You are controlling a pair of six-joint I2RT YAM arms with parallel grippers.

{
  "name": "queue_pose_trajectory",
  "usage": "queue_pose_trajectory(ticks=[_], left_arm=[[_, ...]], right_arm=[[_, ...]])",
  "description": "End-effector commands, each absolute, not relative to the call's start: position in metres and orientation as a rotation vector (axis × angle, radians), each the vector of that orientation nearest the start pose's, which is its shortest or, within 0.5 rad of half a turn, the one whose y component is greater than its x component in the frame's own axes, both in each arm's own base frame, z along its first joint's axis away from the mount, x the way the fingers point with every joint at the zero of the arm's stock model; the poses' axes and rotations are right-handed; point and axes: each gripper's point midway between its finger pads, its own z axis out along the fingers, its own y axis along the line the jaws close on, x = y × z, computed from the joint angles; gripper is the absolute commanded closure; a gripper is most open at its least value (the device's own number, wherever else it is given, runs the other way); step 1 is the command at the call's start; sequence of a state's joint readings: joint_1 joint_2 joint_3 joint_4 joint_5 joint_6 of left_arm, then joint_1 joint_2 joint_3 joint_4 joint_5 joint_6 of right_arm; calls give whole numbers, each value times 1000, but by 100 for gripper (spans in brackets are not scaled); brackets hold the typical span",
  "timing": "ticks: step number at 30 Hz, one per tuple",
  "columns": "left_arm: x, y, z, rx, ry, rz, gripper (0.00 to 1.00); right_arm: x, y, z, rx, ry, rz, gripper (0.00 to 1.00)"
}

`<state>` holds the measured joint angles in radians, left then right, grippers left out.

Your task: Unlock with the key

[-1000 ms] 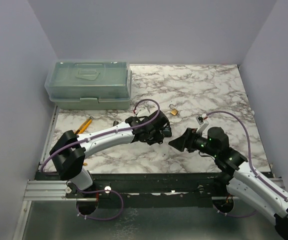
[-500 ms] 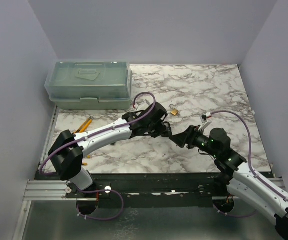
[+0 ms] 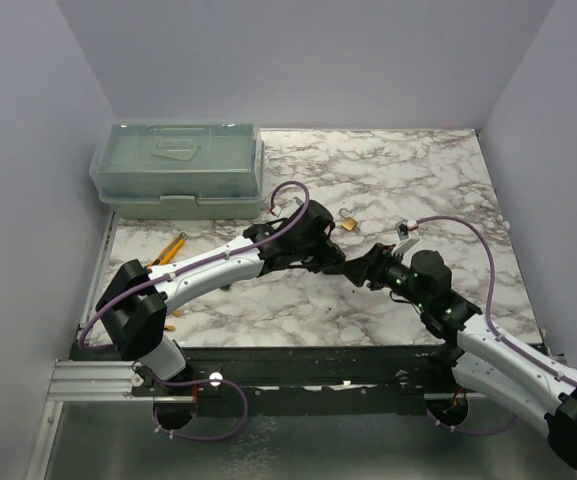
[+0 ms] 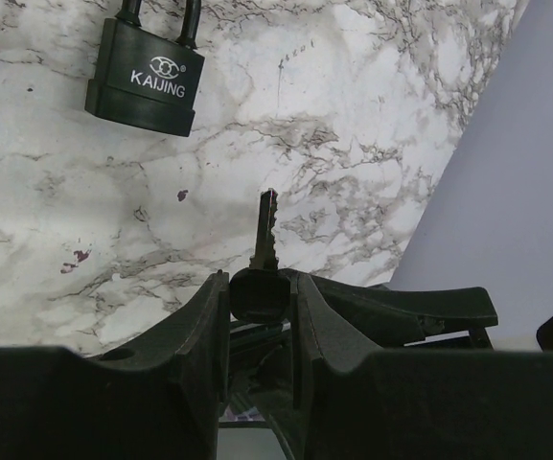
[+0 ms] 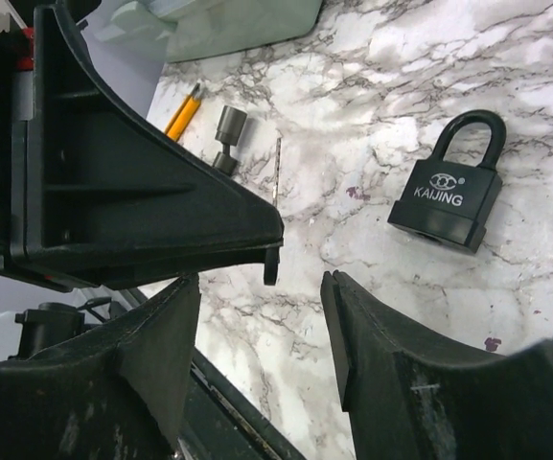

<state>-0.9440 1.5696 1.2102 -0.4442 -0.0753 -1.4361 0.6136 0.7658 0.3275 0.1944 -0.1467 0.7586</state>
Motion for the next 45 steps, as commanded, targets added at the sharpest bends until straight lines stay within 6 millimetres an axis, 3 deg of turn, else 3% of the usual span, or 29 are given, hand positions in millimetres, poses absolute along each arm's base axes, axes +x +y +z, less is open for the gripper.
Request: queue_pose_trajectory(ticks=[1, 21, 25, 31, 33, 37, 39, 41, 45], left_arm=[[237, -382, 175, -686, 2527, -1031, 100], [235, -389, 176, -699, 2526, -1103, 100], [236, -389, 174, -700, 2528, -1104, 100], [236, -389, 171, -697, 2531, -1097, 96], [237, -389, 170, -681, 2533, -1092, 87], [232, -385, 168, -652, 2544, -1086, 41], [231, -382, 166, -628, 2546, -1076, 27], [230, -377, 162, -596, 2552, -1056, 21], [226, -367, 148, -514, 2593, -975, 18]], right_arm=[[233, 218, 168, 58, 1888, 1038, 42], [254, 216, 171, 93, 1850, 970, 62], [256, 217, 171, 88, 1853, 963, 71], [257, 217, 167, 91, 1867, 958, 93], [256, 217, 167, 88, 1870, 955, 99], [258, 210, 167, 117, 1882, 915, 100], [257, 206, 167, 137, 1890, 897, 100], [255, 199, 166, 165, 1900, 872, 100], [249, 181, 158, 239, 1931, 804, 100]])
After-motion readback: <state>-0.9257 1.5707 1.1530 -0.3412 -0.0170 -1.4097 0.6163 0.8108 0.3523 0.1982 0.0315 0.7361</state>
